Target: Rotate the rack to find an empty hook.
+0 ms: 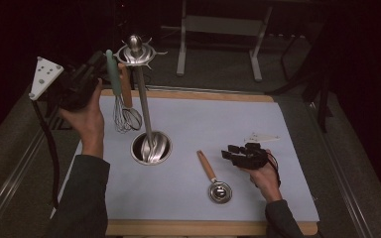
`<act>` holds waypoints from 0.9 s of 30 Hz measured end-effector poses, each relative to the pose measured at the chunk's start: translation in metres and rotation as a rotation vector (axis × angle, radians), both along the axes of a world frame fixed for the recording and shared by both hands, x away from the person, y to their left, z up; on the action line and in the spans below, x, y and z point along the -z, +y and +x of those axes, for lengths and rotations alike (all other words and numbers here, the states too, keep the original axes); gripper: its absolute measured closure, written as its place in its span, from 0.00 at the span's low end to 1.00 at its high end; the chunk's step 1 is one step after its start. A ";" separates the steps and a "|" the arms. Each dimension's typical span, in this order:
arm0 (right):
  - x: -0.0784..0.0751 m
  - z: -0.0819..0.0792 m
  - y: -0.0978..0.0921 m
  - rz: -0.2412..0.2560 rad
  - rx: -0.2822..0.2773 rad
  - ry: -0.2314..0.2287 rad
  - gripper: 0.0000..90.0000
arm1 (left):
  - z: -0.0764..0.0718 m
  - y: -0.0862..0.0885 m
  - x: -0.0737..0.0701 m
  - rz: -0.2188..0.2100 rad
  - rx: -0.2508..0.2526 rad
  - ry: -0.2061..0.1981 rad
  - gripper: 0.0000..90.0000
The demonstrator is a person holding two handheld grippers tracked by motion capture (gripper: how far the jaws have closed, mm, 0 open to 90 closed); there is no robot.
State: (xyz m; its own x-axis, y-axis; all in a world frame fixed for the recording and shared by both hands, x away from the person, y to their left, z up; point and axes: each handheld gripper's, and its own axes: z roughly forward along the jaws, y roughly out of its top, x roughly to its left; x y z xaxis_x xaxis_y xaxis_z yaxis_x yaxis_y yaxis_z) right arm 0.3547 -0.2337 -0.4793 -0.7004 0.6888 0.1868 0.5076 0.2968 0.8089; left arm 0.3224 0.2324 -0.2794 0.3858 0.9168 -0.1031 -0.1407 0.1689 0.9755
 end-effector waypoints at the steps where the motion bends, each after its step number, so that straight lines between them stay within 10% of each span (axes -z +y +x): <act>1: 0.000 0.000 0.000 0.000 0.000 0.000 0.64 | 0.001 0.000 0.000 0.001 -0.001 0.000 1.00; 27: 0.002 0.000 -0.006 0.004 0.012 0.004 0.64 | 0.010 -0.001 -0.004 -0.017 -0.039 0.007 1.00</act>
